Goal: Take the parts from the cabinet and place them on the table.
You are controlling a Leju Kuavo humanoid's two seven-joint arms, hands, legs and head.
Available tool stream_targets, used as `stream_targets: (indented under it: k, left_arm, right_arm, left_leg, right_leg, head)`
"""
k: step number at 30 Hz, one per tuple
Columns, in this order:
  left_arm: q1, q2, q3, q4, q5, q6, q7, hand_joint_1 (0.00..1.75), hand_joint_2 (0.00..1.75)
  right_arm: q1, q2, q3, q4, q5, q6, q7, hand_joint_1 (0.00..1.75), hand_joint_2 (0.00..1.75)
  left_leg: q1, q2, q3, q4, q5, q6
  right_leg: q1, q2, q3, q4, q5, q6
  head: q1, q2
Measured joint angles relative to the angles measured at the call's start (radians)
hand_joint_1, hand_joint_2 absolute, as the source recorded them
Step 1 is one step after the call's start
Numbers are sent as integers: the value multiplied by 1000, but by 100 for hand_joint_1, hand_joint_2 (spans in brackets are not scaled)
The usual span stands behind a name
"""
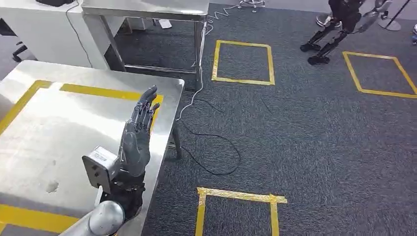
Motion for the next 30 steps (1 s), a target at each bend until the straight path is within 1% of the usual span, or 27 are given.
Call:
stream_targets:
  k: [1, 2, 3, 4, 6, 7, 8, 9, 10, 11, 12, 14, 15, 16, 17, 19, 30]
  left_arm:
    - [-2, 0, 0, -3, 0, -3, 0, 0, 0]
    - [-4, 0, 0, -6, 0, -5, 1, 0, 0]
    - [-6, 0, 0, -8, -1, -5, 1, 0, 0]
    - [-6, 0, 0, -8, -1, -5, 2, 0, 0]
    - [-11, -1, 0, -8, -1, -8, 2, 0, 0]
    - [-13, -1, 0, -10, -1, -9, 2, 0, 0]
    - [-13, -1, 0, -12, -1, -9, 2, 0, 0]
    - [-18, -1, 0, -13, -2, -10, 2, 0, 0]
    - [-20, -2, 0, -14, -2, -10, 2, 0, 0]
    - [-20, -2, 0, -14, -2, -11, 4, 0, 0]
    - [-20, -2, 0, -14, -2, -11, 4, 0, 0]
    - [-21, -2, -1, -14, -2, -11, 4, 0, 0]
    - [-21, -2, -1, -14, -2, -11, 3, 0, 0]
    - [-21, -2, -1, -14, -2, -11, 2, 0, 0]
    - [-21, -2, -1, -14, -2, -11, 2, 0, 0]
    - [-20, -2, -2, -14, -2, -12, 1, 0, 0]
    - [-18, -2, -2, -14, -8, -11, -2, 0, 0]
  right_arm:
    - [0, 0, 0, 0, -2, -1, 0, 0, 0]
    - [-1, -1, 0, 0, -2, -3, 0, 0, 0]
    - [-3, -1, 0, 0, -6, -5, 0, 0, 0]
    - [-3, -2, -2, 0, -12, -6, 0, 0, 0]
    - [0, -5, -6, 0, -21, -6, 2, 0, 0]
    - [1, -6, -7, 0, -23, -6, 3, 0, 0]
    - [0, -6, -7, 0, -23, -6, 3, 0, 0]
    - [0, -6, -8, 0, -23, -6, 3, 0, 0]
    - [-1, -6, -8, 0, -23, -6, 3, 0, 0]
    - [-1, -7, -8, 0, -21, -6, 3, 0, 0]
    - [0, -7, -8, 0, -21, -6, 3, 0, 0]
    - [1, -6, -8, 0, -18, -6, 3, 0, 0]
    - [0, -5, -7, 0, -16, -6, 2, 0, 0]
    - [-1, -5, -8, 0, -14, -6, 1, 0, 0]
    - [-1, -6, -8, 0, -13, -6, 1, 0, 0]
    - [-2, -6, -8, 0, -10, -6, 0, 0, 0]
    - [-4, -5, -8, 0, -1, -11, -1, 0, 0]
  left_leg:
    - [0, 11, 6, 0, -4, -1]
    - [0, 16, 9, -1, -6, -4]
    - [-3, 23, 6, 0, -9, -10]
    - [-1, 27, 8, -1, -9, -16]
    - [4, 34, 16, -8, -9, -26]
    - [2, 30, 21, -8, -17, -32]
    - [1, 18, 32, -20, 0, -5]
    - [-1, 13, 40, -27, -14, 23]
    - [-1, 11, 42, -28, -12, 20]
    - [-1, 8, 44, -31, -12, 12]
    - [-1, 4, 45, -32, -10, 10]
    - [0, -7, 45, -36, -6, -6]
    - [0, -12, 45, -37, -5, -12]
    - [1, -17, 44, -38, -3, -16]
    - [1, -21, 44, -38, -3, -17]
    - [1, -26, 43, -38, -2, -23]
    - [-6, -29, 43, -39, -1, -23]
  right_leg:
    - [5, -15, 52, -98, 44, -8]
    - [16, -50, 83, -159, 45, -16]
    - [22, -51, 90, -168, 40, -21]
    - [25, -44, 88, -167, 41, -24]
    - [30, -34, 90, -172, 39, -34]
    - [20, -31, 107, -194, 48, -41]
    - [23, -33, 114, -197, 51, -13]
    - [23, -31, 115, -199, 51, -13]
    - [22, -29, 117, -198, 48, -17]
    - [22, -29, 118, -197, 46, -20]
    - [22, -30, 117, -196, 45, -21]
    - [23, -33, 116, -196, 43, -24]
    - [23, -37, 116, -195, 42, -25]
    - [23, -41, 116, -195, 41, -27]
    - [23, -44, 116, -195, 40, -28]
    - [23, -48, 117, -195, 39, -27]
    - [15, -52, 118, -195, 41, -25]
  head:
    - [0, 0]
    - [0, 0]
    - [0, 0]
    - [-2, 0]
    - [0, 0]
    - [-1, 0]
    - [-6, 0]
    - [-8, 0]
    - [-7, 0]
    - [-7, 0]
    - [-7, 0]
    - [-7, 0]
    - [-7, 0]
    - [-7, 0]
    - [-7, 0]
    - [-6, 0]
    - [-6, 0]
